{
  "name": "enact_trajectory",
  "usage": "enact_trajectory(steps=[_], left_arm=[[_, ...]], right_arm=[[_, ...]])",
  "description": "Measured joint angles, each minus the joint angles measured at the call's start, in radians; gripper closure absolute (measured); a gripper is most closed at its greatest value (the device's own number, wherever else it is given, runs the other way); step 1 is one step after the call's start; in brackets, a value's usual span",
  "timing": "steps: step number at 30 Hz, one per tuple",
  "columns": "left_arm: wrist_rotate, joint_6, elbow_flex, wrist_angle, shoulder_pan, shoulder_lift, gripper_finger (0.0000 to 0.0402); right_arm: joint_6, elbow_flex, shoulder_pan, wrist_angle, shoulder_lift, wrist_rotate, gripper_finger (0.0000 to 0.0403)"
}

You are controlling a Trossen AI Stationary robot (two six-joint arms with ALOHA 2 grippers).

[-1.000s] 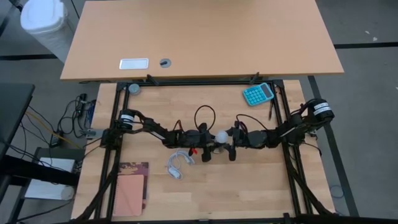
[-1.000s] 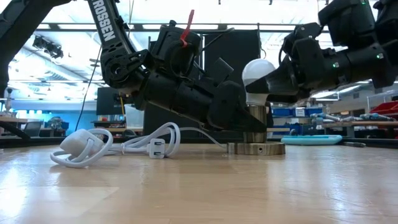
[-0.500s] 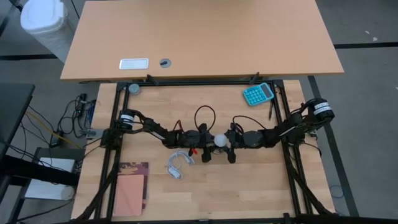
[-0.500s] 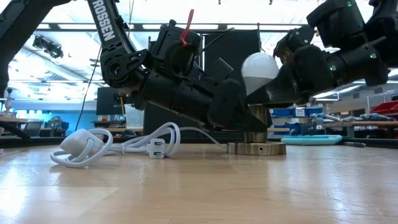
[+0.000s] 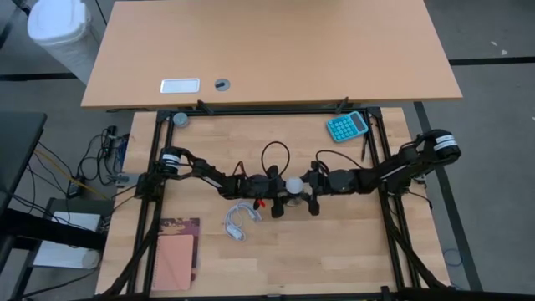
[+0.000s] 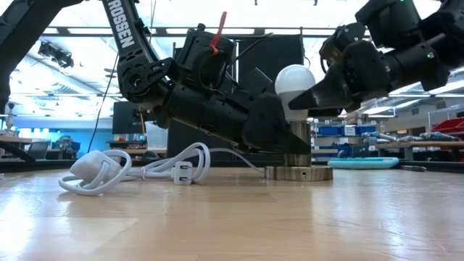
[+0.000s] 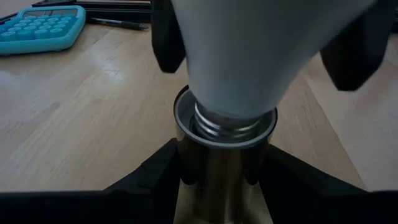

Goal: Screw lightbulb
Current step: Insert the lightbulb into the lamp socket

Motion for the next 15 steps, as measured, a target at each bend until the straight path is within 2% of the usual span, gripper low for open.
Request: enact_trajectory(steps=[15], left_arm=[[0.001,0.002,0.0,0.002,0.0,0.0,0.0211]], right_arm=[[0.027,0.0,-0.001,-0.025,0.012,-0.001,0.0174]])
